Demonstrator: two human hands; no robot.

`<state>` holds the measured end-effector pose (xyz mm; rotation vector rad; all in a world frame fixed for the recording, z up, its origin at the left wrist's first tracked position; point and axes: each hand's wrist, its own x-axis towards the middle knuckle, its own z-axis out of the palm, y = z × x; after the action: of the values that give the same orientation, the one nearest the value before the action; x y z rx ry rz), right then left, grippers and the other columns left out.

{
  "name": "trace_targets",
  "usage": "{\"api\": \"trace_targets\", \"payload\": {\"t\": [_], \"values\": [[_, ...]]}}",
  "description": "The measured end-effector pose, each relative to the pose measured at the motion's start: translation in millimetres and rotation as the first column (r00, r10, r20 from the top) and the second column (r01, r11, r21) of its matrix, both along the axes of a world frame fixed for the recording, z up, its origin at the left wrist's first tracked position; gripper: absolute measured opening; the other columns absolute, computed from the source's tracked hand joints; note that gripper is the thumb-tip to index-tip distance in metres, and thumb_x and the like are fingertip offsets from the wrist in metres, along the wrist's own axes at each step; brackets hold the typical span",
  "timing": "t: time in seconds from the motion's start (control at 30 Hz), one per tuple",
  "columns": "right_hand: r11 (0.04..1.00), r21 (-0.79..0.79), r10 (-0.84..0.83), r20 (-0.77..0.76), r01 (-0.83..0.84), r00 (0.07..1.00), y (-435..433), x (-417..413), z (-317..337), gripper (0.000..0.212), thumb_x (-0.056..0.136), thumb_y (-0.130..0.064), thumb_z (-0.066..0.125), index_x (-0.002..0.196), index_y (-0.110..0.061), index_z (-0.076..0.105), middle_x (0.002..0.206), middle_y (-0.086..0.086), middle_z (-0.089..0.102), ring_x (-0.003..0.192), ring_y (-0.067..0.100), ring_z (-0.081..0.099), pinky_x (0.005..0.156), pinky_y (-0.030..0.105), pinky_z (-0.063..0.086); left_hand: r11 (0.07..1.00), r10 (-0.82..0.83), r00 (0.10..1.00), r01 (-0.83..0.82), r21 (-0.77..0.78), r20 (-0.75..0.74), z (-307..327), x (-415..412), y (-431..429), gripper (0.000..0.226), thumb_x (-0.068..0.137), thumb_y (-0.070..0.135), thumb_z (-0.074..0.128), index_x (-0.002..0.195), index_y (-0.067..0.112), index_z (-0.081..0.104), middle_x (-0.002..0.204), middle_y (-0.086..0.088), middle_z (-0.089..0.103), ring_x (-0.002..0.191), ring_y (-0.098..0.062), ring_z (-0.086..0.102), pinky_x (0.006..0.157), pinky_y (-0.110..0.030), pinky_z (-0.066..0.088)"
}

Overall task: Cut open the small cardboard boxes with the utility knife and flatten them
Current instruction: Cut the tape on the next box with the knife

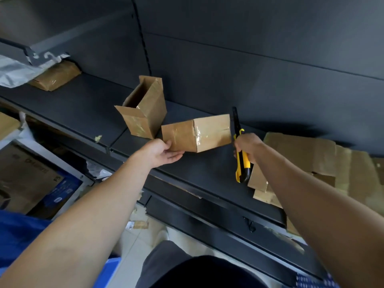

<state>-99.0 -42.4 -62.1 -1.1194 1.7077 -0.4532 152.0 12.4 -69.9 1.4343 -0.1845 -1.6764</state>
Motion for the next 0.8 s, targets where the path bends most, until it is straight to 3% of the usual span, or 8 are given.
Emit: {"api": "trace_targets", "payload": {"t": [0.1,0.2,0.3,0.37,0.57,0.67,0.73,0.8], "values": [[0.979,0.092,-0.203,0.292,0.184,0.935,2.2,1.7,13.4,0.015,0.084,0.005,0.044,0.080,-0.007,0.051,0.081,0.013,0.051,0.063,0.021,0.053,0.055,0.029,0.049,0.995,-0.079,0.995,0.076,0.064,0.054,0.3,-8.7,-7.8,0.018,0.099,0.001,0.037,0.116,0.001,0.045,0.107,-0.021,0.056,0.088,-0.036,0.061,0.070,-0.046,0.052],[0.980,0.089,-0.197,0.330,0.177,0.923,1.0,8.8,19.1,0.003,0.086,-0.011,0.058,0.087,-0.008,0.059,0.083,0.010,0.058,0.071,0.021,0.059,0.060,0.031,0.052,0.981,-0.180,0.936,0.147,0.127,0.303,-1.5,-18.4,-20.2,0.038,0.098,0.002,0.041,0.135,0.003,0.036,0.115,-0.016,0.054,0.083,-0.033,0.059,0.056,-0.042,0.058],[0.981,0.067,-0.194,0.305,0.182,0.932,-4.4,15.5,20.1,0.018,0.086,-0.023,0.065,0.097,-0.008,0.063,0.088,0.011,0.063,0.076,0.023,0.061,0.059,0.031,0.052,0.981,-0.174,0.716,0.184,0.058,0.676,-3.0,-19.0,-36.9,0.057,0.093,0.001,0.042,0.142,0.023,0.023,0.140,-0.011,0.031,0.104,-0.034,0.052,0.067,-0.042,0.058],[0.981,0.043,-0.196,0.267,0.191,0.944,-7.1,20.7,19.7,0.022,0.086,-0.025,0.067,0.099,-0.008,0.064,0.087,0.011,0.063,0.074,0.023,0.060,0.058,0.031,0.051,0.928,-0.202,0.588,0.371,-0.039,0.783,1.1,-16.4,-46.2,0.062,0.089,-0.003,0.042,0.137,0.032,0.027,0.139,-0.006,0.026,0.106,-0.028,0.046,0.081,-0.045,0.055],[0.920,-0.110,-0.369,0.091,0.377,0.925,-19.7,34.2,37.3,0.030,0.077,-0.031,0.076,0.081,-0.006,0.060,0.074,0.009,0.062,0.058,0.023,0.060,0.067,0.040,0.060,0.788,-0.317,0.662,0.582,-0.200,0.679,19.7,1.5,-66.5,0.029,0.093,0.007,0.045,0.111,0.029,0.042,0.115,-0.008,0.056,0.091,-0.027,0.064,0.058,-0.034,0.059],[0.907,-0.156,-0.397,-0.003,0.392,0.918,-20.3,38.6,47.4,0.031,0.076,-0.034,0.076,0.078,-0.008,0.058,0.070,0.008,0.063,0.047,0.021,0.059,0.053,0.037,0.059,0.743,-0.390,0.675,0.632,-0.219,0.627,28.7,6.9,-77.0,0.023,0.092,0.014,0.044,0.106,0.030,0.053,0.117,-0.006,0.059,0.098,-0.024,0.062,0.062,-0.037,0.059],[0.910,-0.142,-0.400,-0.059,0.389,0.915,-15.9,42.4,46.8,0.029,0.079,-0.032,0.074,0.076,-0.009,0.057,0.070,0.008,0.062,0.045,0.020,0.058,0.044,0.031,0.056,0.698,-0.469,0.670,0.681,-0.224,0.575,31.3,9.4,-81.5,0.031,0.090,0.023,0.050,0.120,0.027,0.053,0.126,-0.001,0.053,0.109,-0.022,0.055,0.068,-0.041,0.059],[0.920,-0.101,-0.386,-0.065,0.379,0.920,-9.0,45.7,41.1,0.026,0.083,-0.028,0.071,0.080,-0.006,0.058,0.073,0.010,0.062,0.047,0.021,0.058,0.046,0.030,0.055,0.617,-0.541,0.611,0.755,-0.221,0.577,32.5,11.7,-84.1,0.062,0.085,0.034,0.062,0.141,0.036,0.033,0.132,0.013,0.037,0.114,-0.017,0.047,0.070,-0.038,0.058]]}}
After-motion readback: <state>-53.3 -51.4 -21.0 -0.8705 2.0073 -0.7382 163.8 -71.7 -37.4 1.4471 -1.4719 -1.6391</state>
